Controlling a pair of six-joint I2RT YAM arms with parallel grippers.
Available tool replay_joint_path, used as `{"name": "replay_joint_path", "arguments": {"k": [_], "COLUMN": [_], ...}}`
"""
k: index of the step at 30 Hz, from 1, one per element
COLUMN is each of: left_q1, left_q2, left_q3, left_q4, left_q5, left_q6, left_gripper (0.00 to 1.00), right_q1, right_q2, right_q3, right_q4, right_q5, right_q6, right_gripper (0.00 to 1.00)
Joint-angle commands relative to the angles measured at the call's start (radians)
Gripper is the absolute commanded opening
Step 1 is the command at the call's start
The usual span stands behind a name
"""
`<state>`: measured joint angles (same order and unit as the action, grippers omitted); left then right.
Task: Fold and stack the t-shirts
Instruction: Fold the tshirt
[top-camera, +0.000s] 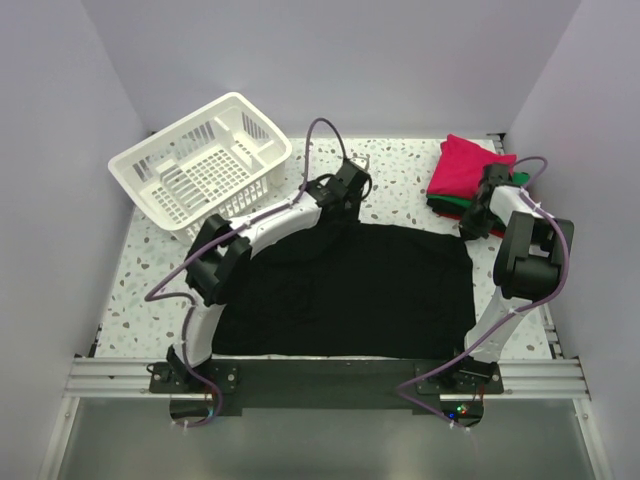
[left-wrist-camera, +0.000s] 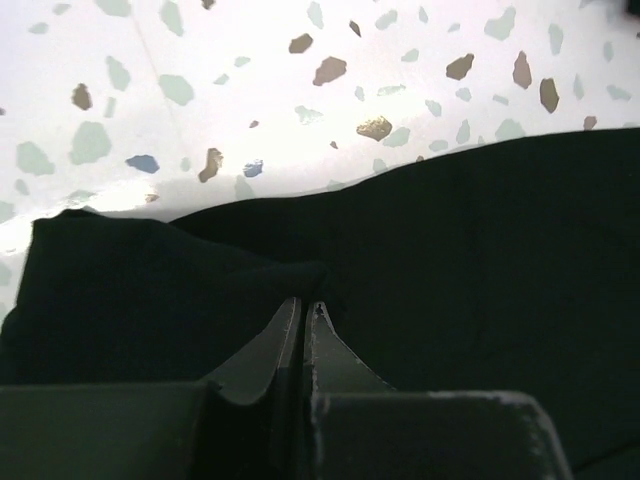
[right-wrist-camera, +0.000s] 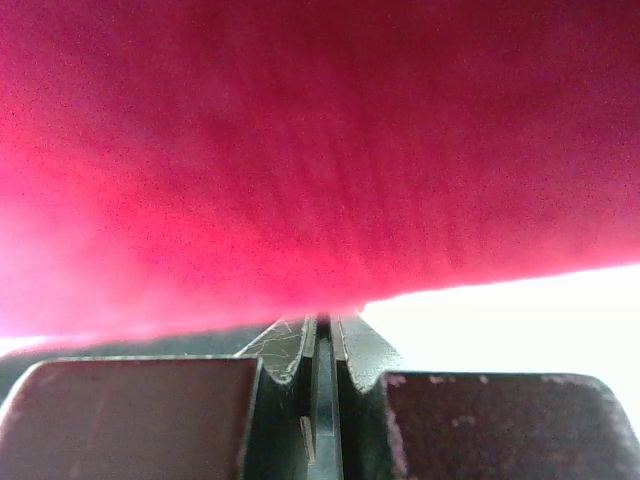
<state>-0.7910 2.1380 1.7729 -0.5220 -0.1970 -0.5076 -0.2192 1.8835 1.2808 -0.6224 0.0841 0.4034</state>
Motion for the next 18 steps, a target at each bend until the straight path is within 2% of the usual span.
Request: {"name": "replay_joint_path", "arguments": {"k": [1, 6, 11, 18], "left_q1": [0.041, 0.094, 0.183, 0.223], "left_q2": [-0.107, -0.200, -0.394, -0.573], "left_q3": [-0.058, -0.113, -0.239, -0.314], "left_q4": [0.054, 0.027, 0.004, -0.182], "left_q5": [0.030, 0.019, 0.025, -0.022], "left_q6": [-0.025, -0.006, 0.066, 0.162], "left_gripper": [0.01, 0.00, 0.00, 0.00], "right_q1": [0.000, -0.002, -0.002, -0.002], "right_q2": [-0.004, -0.012, -0.043, -0.106], "right_q3": [0.048, 0.081, 0.112, 0.101], "right_q4": [-0.016, -0.037, -0.059, -0.086], "right_q5": [0.012, 0.026, 0.046, 0.037], "right_q6": [0.014, 0.008, 0.005, 0.020], "right_gripper": [0.00, 0.00, 0.00, 0.00]}}
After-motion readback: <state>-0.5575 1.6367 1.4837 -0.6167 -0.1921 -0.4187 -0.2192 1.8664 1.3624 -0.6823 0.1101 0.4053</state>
